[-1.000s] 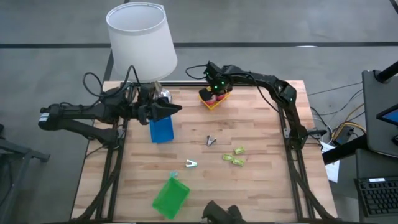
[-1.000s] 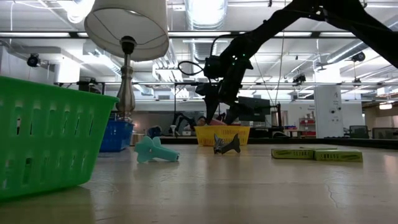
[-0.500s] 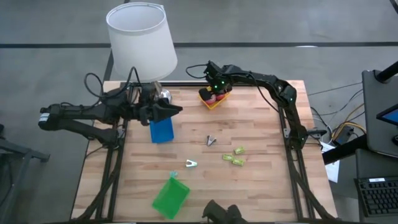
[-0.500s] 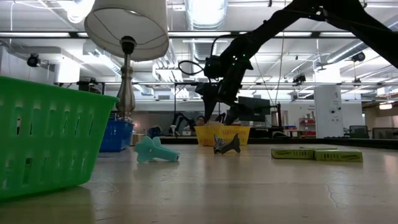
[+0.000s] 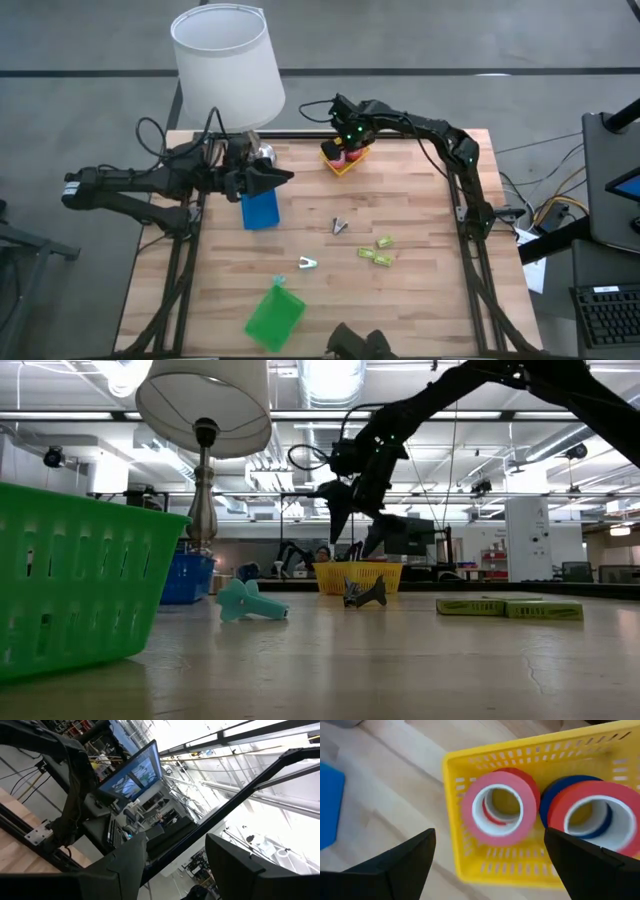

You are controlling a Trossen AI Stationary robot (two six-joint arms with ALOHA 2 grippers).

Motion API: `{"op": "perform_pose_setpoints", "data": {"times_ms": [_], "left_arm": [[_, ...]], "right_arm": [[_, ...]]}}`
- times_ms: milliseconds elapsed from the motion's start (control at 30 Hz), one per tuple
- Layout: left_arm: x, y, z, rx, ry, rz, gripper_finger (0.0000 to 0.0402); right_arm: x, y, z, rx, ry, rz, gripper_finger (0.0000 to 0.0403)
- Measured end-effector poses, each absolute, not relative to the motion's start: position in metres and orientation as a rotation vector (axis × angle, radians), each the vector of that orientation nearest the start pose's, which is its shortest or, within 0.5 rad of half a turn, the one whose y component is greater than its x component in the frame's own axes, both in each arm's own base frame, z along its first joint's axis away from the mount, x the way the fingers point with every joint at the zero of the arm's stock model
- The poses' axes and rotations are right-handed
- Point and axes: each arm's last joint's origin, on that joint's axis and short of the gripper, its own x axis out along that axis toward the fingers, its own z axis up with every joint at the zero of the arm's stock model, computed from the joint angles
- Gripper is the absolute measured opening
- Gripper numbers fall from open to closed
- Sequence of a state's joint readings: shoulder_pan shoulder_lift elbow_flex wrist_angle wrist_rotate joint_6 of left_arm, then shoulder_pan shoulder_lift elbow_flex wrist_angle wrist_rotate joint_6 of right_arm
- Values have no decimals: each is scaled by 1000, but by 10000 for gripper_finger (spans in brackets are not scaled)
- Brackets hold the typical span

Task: Pick and place Stapler, Stapler remover, tape
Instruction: Put the top green staple box into the blue bin

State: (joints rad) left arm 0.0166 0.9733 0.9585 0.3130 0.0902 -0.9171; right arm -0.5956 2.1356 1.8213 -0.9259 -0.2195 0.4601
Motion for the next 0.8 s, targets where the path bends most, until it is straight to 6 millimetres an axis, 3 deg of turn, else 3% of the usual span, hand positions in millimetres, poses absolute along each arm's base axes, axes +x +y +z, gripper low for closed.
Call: {"op": "perform_pose_setpoints", "data": {"times_ms": [200,333,533,800], "left_arm": [[211,1,400,-875,-182,-174,209],[213,1,389,-855,-74,-121,209],[214,1,370,-876,106,-31,209],[214,1,370,-892,103,-31,209]], "right_arm": [[370,-235,250,846,1083,-556,368],[373,-218,271,802,1104,-509,368],[377,-168,295,753,1190,-428,368],[373,-91,302,677,1429,-376,368]]}}
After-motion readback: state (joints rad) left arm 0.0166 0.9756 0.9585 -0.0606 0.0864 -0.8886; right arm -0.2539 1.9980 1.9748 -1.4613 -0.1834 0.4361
